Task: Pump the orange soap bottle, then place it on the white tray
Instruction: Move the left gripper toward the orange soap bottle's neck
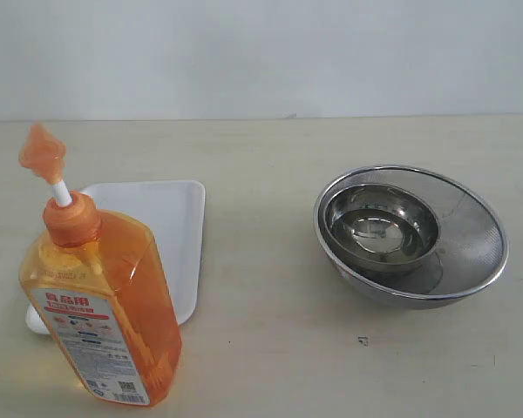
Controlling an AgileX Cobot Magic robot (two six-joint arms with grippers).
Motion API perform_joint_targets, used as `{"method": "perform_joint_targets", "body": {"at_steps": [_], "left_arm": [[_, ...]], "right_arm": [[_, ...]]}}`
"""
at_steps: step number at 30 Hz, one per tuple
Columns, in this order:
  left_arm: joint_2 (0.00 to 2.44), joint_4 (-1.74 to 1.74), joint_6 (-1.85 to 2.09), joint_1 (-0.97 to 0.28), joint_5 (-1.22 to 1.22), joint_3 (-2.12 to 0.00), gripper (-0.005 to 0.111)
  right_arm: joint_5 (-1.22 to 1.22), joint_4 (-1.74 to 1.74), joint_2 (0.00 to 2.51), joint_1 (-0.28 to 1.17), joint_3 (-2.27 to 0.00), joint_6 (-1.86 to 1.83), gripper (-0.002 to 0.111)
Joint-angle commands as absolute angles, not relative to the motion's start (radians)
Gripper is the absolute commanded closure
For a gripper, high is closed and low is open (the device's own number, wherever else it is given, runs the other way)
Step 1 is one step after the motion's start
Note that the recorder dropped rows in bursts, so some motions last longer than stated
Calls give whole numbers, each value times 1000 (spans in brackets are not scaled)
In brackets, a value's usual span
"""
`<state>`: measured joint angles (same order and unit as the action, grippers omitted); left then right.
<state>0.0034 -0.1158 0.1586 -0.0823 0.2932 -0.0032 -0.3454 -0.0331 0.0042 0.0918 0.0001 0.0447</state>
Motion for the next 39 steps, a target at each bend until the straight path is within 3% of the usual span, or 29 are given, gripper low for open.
{"method": "perform_joint_targets", "body": {"at_steps": [1, 28, 39], "left_arm": [[0, -115, 148, -80, 284, 0, 101], [0, -108, 244, -80, 282, 0, 101], [0, -491, 164, -80, -77, 0, 101]], "right_arm": [[-334, -31, 0, 89, 0, 45, 109], [-334, -31, 0, 89, 0, 45, 109], [-334, -31, 0, 89, 0, 45, 109]]}}
